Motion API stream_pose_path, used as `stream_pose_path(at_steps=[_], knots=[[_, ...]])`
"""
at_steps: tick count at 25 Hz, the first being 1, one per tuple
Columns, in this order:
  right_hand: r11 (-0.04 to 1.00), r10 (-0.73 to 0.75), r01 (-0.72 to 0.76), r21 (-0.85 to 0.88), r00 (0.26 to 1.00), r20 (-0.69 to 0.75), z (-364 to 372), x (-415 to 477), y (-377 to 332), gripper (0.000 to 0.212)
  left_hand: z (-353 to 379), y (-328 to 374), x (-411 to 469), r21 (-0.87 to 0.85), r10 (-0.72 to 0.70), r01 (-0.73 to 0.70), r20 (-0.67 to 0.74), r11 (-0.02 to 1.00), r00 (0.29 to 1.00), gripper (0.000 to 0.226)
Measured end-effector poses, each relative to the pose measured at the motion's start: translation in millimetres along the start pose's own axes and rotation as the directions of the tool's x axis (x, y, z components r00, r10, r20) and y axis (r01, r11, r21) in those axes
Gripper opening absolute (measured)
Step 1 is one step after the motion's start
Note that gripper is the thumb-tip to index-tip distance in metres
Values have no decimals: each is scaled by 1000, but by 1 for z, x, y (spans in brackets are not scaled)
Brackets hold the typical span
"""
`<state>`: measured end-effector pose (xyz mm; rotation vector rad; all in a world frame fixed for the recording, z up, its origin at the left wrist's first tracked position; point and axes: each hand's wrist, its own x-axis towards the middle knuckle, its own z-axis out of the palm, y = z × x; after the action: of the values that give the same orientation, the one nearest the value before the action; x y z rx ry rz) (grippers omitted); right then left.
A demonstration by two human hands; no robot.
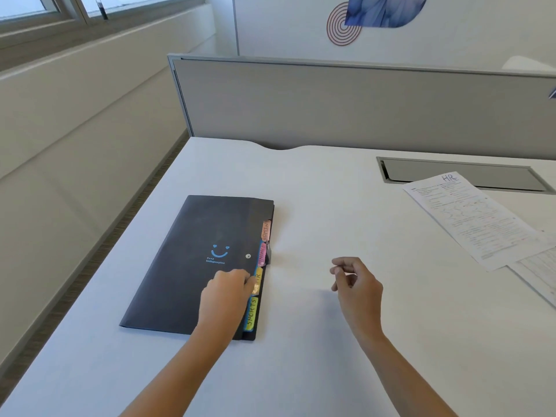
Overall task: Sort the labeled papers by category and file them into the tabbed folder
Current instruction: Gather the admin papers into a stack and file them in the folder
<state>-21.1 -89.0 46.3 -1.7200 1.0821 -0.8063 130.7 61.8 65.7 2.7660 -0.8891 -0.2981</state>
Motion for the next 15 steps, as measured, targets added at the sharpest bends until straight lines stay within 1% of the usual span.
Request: stream_pose_path(at_steps=[2,3,5,7,8,11,15], knots=[[1000,-5,4,-14,999,-36,-23,7,8,20,-6,13,-12,-91,-32,22,-107,996,994,39],[1000,-2,1,-18,998,-57,-35,10,11,20,-6,24,-18,-147,-32,9,-150,989,988,39],[1000,5,-7,-19,994,-109,-61,14,18,19,-2,48,-24,-284,-2,-56,-203,957,979,41],[1000,4,-7,-19,986,-166,-84,17,26,19,5,72,-25,-370,48,-134,-232,919,972,42],[1000,3,-8,-21,981,-194,-98,18,30,19,10,86,-26,-386,85,-175,-239,906,967,42],[999,3,-12,-35,966,-260,-142,24,48,19,27,127,-27,-337,195,-266,-229,903,954,40],[997,5,-32,-77,945,-328,-201,36,78,18,56,165,-34,-404,258,-307,-173,862,951,18]])
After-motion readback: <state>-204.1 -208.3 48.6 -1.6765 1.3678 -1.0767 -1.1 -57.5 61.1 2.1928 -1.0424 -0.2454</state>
